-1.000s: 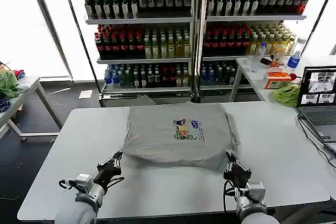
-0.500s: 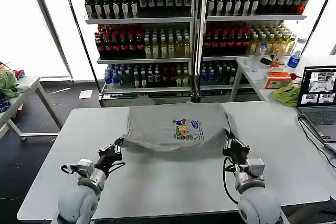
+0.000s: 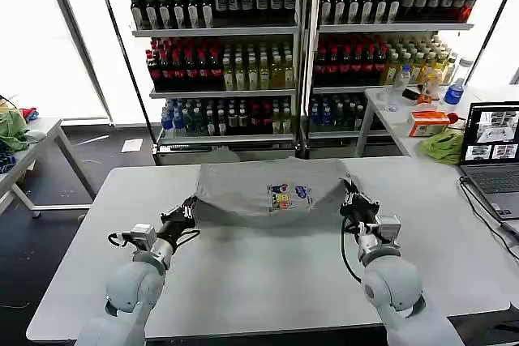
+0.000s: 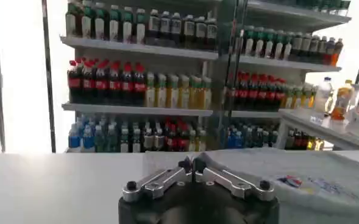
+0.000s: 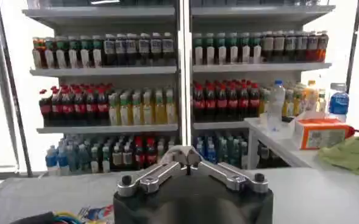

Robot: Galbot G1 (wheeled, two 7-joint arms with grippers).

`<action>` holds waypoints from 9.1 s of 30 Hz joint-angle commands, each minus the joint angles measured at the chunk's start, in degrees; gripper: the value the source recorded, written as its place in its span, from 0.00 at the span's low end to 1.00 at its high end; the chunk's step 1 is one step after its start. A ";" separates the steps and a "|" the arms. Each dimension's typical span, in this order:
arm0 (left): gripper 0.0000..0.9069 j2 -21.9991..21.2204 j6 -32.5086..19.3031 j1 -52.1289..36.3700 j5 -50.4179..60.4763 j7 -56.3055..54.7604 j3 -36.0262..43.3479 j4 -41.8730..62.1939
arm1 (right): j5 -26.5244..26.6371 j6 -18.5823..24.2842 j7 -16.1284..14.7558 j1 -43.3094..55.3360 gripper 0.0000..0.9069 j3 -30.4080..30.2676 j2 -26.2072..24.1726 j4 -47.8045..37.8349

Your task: Fold and organize the clothes.

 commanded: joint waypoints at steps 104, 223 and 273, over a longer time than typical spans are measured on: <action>0.01 2.28 5.07 1.84 4.00 -1.75 3.02 6.32 | 4.38 -8.42 4.76 -2.39 0.00 -0.84 -1.83 -12.17; 1.00 15.86 6.94 -14.10 -9.65 0.50 8.92 -0.20 | 8.32 -7.08 2.04 21.07 1.00 -6.00 -3.28 -13.84; 1.00 11.17 8.57 -15.17 -9.71 1.55 13.09 15.10 | 8.82 -10.60 -9.21 28.74 1.00 -9.84 1.23 -42.23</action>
